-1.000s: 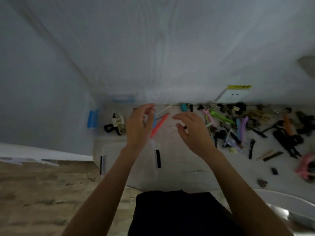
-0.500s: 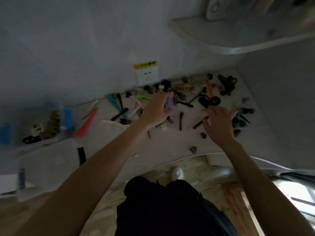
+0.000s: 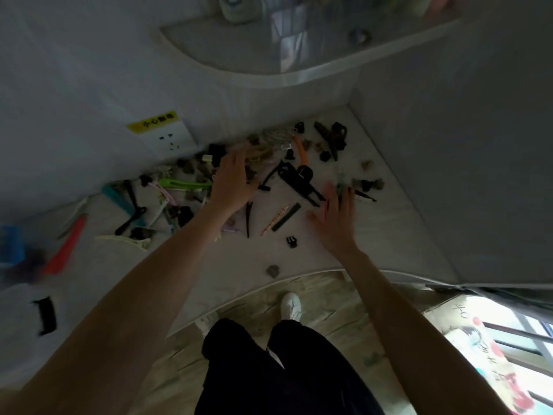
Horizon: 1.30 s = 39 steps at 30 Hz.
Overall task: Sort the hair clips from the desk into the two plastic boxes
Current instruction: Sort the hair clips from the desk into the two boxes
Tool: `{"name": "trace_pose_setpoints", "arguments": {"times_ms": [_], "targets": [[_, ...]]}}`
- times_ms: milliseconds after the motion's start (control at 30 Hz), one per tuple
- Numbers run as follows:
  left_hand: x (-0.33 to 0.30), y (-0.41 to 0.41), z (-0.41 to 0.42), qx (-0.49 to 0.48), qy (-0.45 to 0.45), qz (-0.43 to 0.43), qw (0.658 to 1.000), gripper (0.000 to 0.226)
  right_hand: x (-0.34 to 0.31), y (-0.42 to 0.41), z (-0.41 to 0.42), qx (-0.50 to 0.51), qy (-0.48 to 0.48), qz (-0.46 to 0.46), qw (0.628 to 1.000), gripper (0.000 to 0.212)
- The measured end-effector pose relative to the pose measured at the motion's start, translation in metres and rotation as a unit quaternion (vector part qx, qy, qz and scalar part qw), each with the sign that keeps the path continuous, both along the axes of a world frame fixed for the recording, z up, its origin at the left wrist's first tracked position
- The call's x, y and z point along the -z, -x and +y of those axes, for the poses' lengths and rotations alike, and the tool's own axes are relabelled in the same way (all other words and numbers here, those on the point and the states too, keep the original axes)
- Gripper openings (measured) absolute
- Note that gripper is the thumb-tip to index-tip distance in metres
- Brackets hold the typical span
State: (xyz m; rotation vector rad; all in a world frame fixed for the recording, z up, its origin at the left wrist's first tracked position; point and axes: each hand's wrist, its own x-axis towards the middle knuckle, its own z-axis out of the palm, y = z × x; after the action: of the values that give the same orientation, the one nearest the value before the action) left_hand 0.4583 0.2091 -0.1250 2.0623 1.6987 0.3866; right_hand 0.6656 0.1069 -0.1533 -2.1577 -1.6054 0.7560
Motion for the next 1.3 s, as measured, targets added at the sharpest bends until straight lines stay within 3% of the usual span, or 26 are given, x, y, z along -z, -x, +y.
{"name": "trace_pose_setpoints", "arguments": {"times_ms": [300, 500, 633, 733, 833, 1000, 1167, 1300], "targets": [[0.011, -0.007, -0.010, -0.011, -0.063, 0.056, 0.996, 0.044, -0.008, 0.022, 0.039, -0.110, -0.053, 0.085, 0.989, 0.075], [0.001, -0.003, -0.016, 0.018, -0.106, 0.037, 0.993, 0.012, -0.012, 0.037, 0.055, -0.099, -0.024, -0.042, 0.994, 0.069], [-0.018, 0.008, -0.035, -0.037, -0.133, -0.036, 0.990, 0.015, -0.016, 0.051, 0.064, -0.060, 0.000, -0.134, 0.989, 0.077], [-0.029, 0.022, -0.056, -0.074, -0.087, -0.096, 0.989, 0.021, -0.024, 0.055, 0.068, -0.060, -0.039, -0.190, 0.979, 0.067], [-0.032, 0.040, -0.073, -0.164, 0.001, -0.186, 0.969, 0.022, -0.034, 0.062, 0.060, -0.050, -0.081, -0.071, 0.993, 0.054], [-0.042, 0.088, -0.099, -0.291, 0.082, -0.383, 0.873, 0.017, -0.072, 0.091, 0.039, -0.021, -0.089, 0.249, 0.964, 0.042], [-0.075, 0.157, -0.135, -0.402, 0.021, -0.502, 0.765, 0.012, -0.074, 0.155, 0.038, -0.055, 0.027, 0.380, 0.923, 0.024], [-0.100, 0.244, -0.157, -0.454, -0.087, -0.460, 0.758, 0.007, -0.081, 0.232, 0.037, -0.097, 0.093, 0.462, 0.877, 0.025]]}}
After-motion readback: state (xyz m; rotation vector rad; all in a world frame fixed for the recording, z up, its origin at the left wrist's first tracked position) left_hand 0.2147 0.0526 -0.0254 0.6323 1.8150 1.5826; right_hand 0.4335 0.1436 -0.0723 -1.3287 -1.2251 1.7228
